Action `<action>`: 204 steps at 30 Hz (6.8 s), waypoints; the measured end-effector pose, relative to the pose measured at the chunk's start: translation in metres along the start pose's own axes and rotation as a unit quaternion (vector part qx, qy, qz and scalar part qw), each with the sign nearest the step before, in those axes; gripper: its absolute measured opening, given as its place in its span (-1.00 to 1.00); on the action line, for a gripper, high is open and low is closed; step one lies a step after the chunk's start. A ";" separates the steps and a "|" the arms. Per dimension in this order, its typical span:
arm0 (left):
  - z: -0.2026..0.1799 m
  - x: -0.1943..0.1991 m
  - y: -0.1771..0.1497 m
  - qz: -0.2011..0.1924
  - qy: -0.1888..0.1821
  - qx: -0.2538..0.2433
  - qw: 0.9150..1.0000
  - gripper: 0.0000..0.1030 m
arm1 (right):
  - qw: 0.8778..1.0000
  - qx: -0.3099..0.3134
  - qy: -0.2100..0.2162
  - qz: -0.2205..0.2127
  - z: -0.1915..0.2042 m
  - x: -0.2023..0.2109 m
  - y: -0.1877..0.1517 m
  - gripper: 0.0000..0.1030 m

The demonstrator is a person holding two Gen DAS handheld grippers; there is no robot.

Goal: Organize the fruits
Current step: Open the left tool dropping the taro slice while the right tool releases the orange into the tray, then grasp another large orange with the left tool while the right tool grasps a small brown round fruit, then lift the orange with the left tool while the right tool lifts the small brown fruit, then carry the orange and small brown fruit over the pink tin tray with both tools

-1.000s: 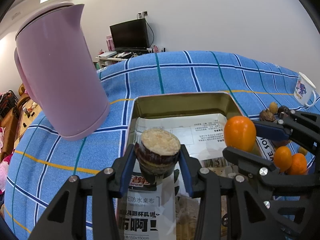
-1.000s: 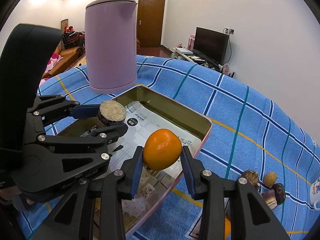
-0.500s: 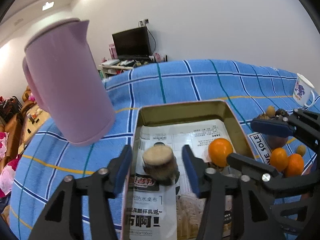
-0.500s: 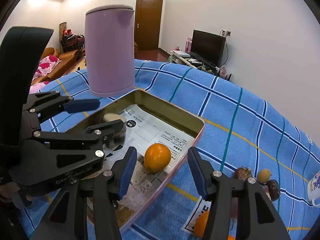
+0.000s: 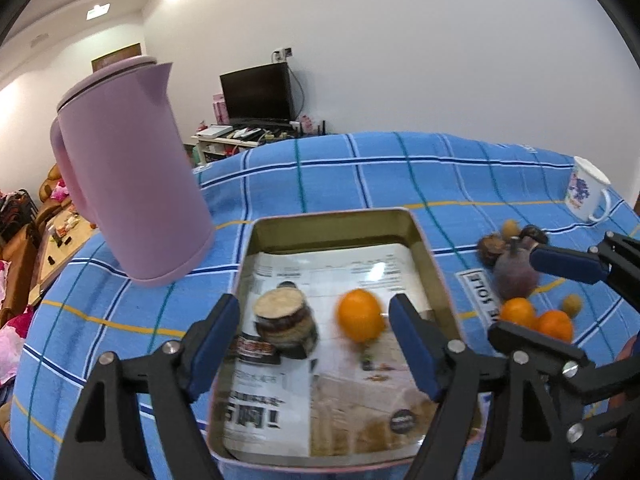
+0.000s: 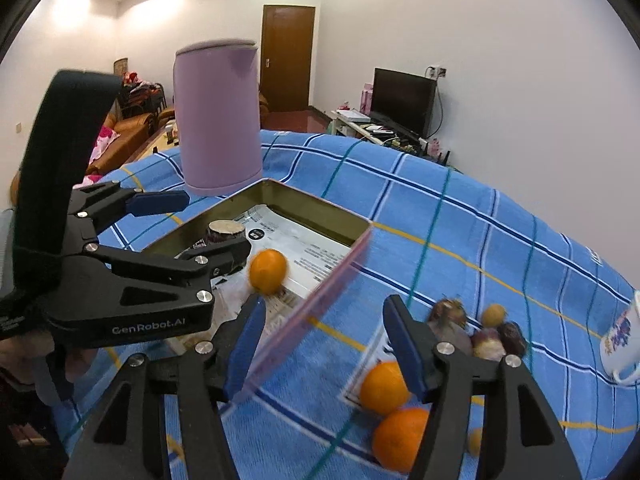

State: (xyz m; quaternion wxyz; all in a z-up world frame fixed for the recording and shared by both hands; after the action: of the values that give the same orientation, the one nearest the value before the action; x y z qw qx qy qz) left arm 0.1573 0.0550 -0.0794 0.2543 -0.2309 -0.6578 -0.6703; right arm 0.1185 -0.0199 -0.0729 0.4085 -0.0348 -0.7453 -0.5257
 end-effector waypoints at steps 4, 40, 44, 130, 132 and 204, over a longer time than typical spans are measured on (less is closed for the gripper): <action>-0.021 0.011 -0.003 -0.006 -0.020 -0.004 1.000 0.55 | 1.000 -0.013 -0.020 -0.004 -0.024 0.026 -0.017 0.22; -0.209 -0.003 -0.058 0.067 -0.151 -0.073 0.983 -0.03 | 0.981 -0.165 -0.100 0.015 -0.147 0.067 -0.128 0.22; -0.206 -0.004 -0.055 0.068 -0.167 -0.063 0.982 -0.06 | 0.980 -0.168 -0.102 0.016 -0.149 0.064 -0.125 0.22; -0.163 0.039 -0.023 -0.083 -0.115 -0.026 0.990 -0.08 | 0.985 -0.135 -0.081 -0.076 -0.118 0.072 -0.088 -0.47; -0.163 0.041 -0.022 -0.086 -0.114 -0.027 0.989 -0.08 | 0.984 -0.135 -0.081 -0.077 -0.118 0.072 -0.088 -0.47; -0.123 0.068 -0.022 -0.141 -0.072 -0.008 0.987 -0.08 | 0.982 -0.096 -0.103 -0.127 -0.094 0.099 -0.071 -0.47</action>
State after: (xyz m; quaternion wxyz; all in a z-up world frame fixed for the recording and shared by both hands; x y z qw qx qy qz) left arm 0.0948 -0.0700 -0.0559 0.1071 -0.1853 -0.6951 -0.6864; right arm 0.0723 -0.1649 -0.0517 0.2538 -0.0332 -0.7277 -0.6363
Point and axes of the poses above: each gripper's, at about its wrist camera, not at the fingertips, and x roughly against the way its jaws point, z to its left, y to its top, the point moved 10 cm from there along -x, roughly the way its jaws point, and after that the axes turned 3 degrees about x, right-handed, at the moved point
